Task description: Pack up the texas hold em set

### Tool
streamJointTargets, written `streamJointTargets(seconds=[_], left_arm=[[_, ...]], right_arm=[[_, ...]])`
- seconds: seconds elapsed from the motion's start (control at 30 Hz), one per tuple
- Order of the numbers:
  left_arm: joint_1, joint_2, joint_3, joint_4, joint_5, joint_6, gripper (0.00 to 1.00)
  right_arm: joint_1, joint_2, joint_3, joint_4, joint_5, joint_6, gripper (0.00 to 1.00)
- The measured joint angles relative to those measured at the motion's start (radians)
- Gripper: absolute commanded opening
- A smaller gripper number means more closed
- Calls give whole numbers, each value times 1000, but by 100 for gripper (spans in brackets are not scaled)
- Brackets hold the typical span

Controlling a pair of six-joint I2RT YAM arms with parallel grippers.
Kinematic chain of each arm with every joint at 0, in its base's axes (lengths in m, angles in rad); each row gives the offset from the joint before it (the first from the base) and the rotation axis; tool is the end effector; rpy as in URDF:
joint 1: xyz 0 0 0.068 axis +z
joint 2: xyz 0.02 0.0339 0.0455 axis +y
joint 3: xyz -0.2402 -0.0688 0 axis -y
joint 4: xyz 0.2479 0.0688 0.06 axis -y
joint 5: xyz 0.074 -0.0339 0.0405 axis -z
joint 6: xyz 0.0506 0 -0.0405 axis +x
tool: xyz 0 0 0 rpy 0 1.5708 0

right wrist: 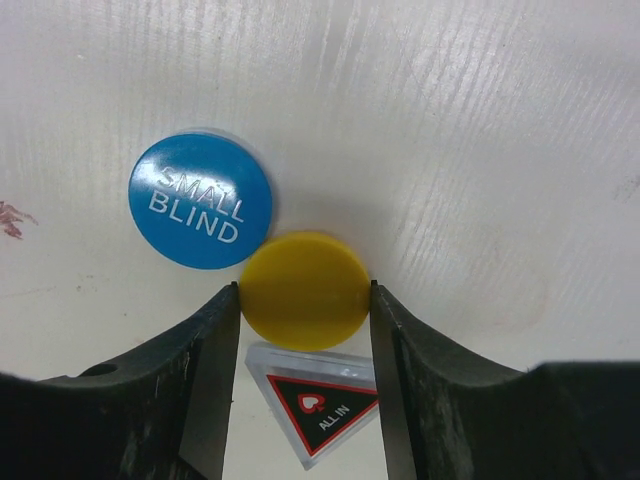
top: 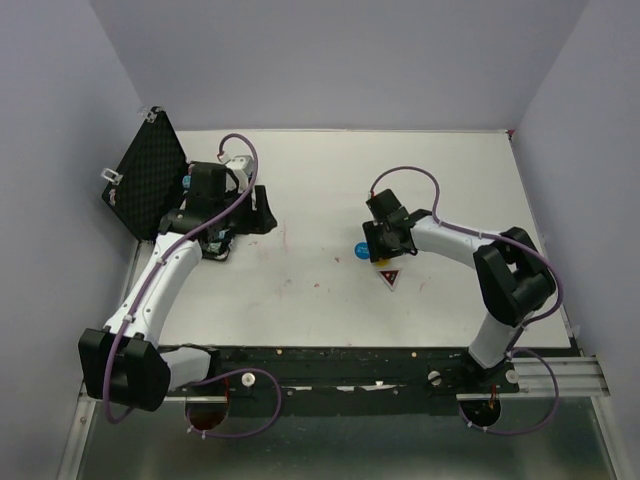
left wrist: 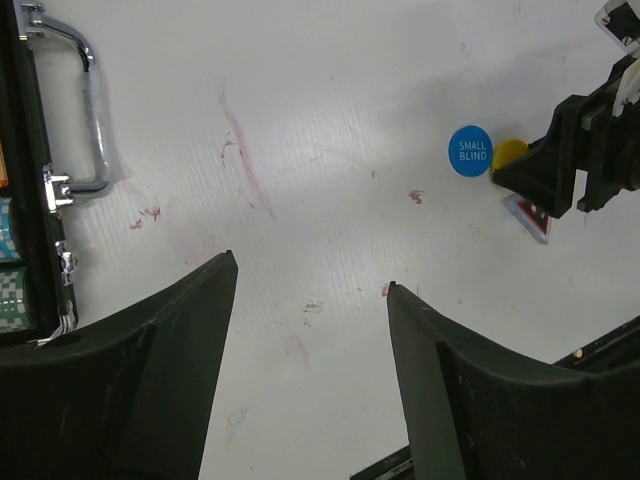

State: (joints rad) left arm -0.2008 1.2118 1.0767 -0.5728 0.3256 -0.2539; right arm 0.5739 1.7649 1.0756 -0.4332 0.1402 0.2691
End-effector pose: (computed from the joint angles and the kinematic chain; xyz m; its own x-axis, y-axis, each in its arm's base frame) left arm 0.2731 -0.0721 0.2852 -0.7240 -0.0955 -0.6831 0.2534 0.8843 -0.3922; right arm 0.2974 0.1839 0.1260 -0.8590 -0.2418 -0.4513 -0.2680 0.9634 -0.0062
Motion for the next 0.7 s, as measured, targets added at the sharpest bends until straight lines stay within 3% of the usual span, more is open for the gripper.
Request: streamJointTargets(seconds=[0.2, 0.7], left_arm=[[-63, 48, 0, 7, 34, -7, 73], [-105, 227, -37, 112, 367, -138, 68]], right_arm=[[30, -78, -12, 6, -3, -25, 38], [272, -304, -124, 193, -53, -133, 36]])
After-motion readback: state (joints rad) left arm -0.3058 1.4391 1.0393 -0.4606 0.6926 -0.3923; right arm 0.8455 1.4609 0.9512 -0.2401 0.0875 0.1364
